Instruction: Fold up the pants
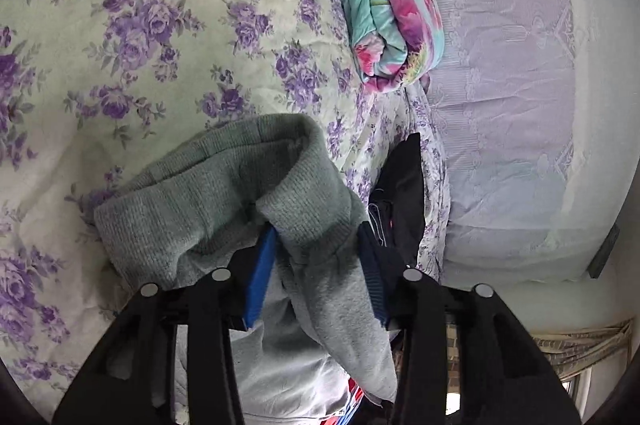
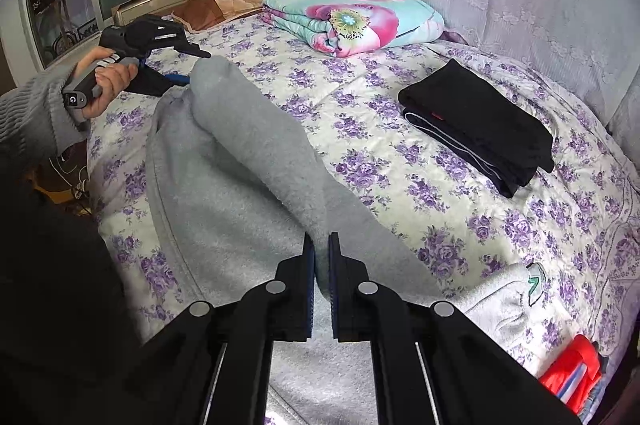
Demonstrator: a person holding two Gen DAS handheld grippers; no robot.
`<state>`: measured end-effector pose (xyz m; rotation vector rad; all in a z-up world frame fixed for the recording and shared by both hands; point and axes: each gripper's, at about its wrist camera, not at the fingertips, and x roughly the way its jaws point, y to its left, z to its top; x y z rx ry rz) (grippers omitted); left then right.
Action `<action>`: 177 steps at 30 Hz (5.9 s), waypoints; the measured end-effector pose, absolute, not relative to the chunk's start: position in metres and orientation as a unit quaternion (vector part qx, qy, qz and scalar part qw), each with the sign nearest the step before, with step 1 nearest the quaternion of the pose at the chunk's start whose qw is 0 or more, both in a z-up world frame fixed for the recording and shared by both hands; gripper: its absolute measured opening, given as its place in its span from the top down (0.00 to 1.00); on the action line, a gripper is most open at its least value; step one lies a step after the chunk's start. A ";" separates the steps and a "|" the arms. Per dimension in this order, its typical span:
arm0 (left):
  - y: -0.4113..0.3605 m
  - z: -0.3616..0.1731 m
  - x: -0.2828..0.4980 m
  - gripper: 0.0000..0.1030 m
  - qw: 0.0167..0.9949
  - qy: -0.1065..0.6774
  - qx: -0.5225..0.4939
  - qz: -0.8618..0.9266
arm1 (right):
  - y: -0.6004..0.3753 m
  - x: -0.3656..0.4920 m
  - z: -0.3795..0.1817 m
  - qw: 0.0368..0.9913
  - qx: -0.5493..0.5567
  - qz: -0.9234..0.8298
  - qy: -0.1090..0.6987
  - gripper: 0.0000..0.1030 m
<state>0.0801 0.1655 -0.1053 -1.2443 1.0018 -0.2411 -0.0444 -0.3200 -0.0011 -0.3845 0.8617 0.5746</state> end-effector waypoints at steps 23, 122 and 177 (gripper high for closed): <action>0.185 -0.089 -0.002 0.69 0.757 0.521 -0.388 -0.070 | -0.291 -0.107 -0.122 0.778 -0.167 0.280 0.537 0.92; -0.027 -0.140 0.005 0.05 0.705 0.634 -0.102 -0.303 | -0.312 -0.007 -0.131 0.781 0.199 0.248 0.537 0.51; 0.029 -0.137 0.010 0.05 0.758 0.595 -0.194 -0.184 | -0.252 0.172 -0.128 0.707 0.069 0.385 0.590 0.82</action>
